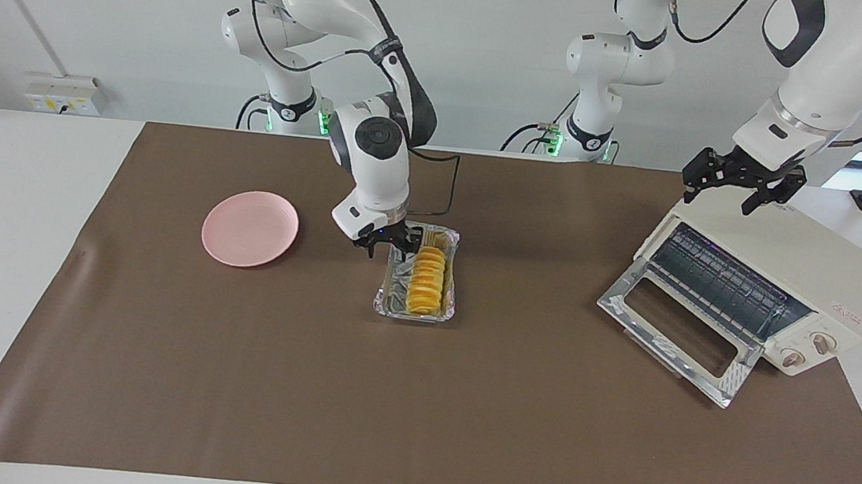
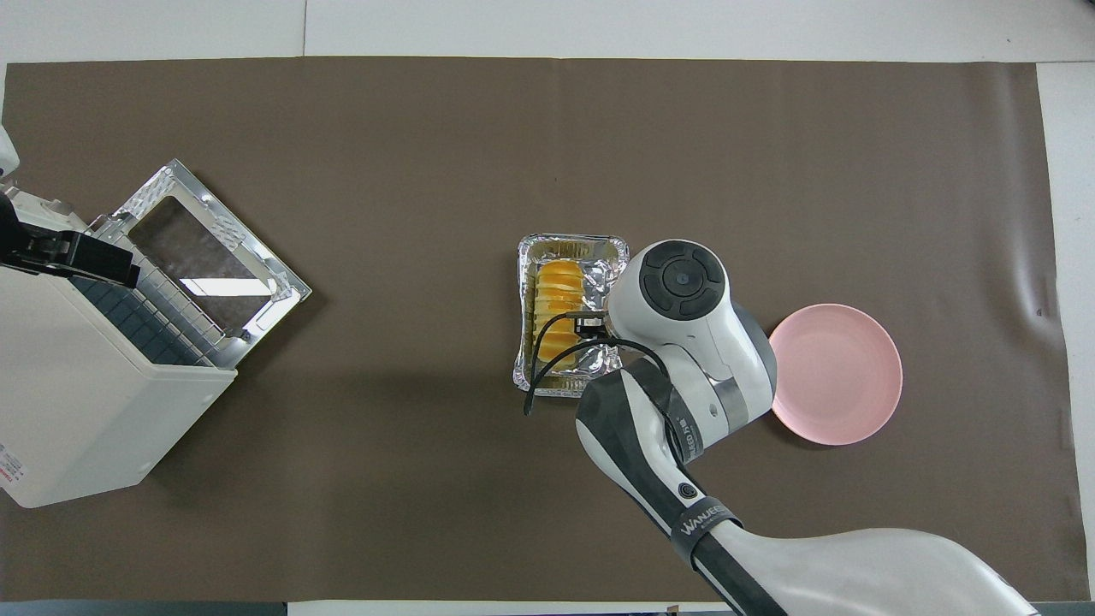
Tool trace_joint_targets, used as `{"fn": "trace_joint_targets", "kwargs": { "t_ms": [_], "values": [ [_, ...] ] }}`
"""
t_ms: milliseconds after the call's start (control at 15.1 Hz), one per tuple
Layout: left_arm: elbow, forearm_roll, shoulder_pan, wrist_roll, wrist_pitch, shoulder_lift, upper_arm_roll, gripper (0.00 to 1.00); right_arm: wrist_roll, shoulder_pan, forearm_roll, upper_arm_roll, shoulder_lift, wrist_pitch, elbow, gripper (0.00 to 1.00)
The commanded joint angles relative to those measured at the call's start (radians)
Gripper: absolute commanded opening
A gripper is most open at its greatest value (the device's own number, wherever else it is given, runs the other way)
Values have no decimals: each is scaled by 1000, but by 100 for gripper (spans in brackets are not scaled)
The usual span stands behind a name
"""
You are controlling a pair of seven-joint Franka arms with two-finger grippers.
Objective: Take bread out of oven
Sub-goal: 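Grasp the foil tray rim and drag it beyond the plate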
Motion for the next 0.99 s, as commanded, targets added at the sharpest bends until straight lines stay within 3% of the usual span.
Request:
{"fn": "trace_joint_targets", "kwargs": {
  "t_ms": [0,463,727,926],
  "values": [
    [-23,-30,7,-19,17,-11,-1,100,16,-7,15,-1,-19,19,-19,0],
    [-42,-24,1,-39,12,-24,-1,100,-109,-122,15,-6,-69,-31,7,0],
    [-50,-24,7,-32,9,-23,-1,100,-357,-309,59,-4,-53,-114,128,0],
    [-46,-24,7,-35,5,-23,-1,100,-560,-417,125,-7,-13,-96,204,0]
  ]
}}
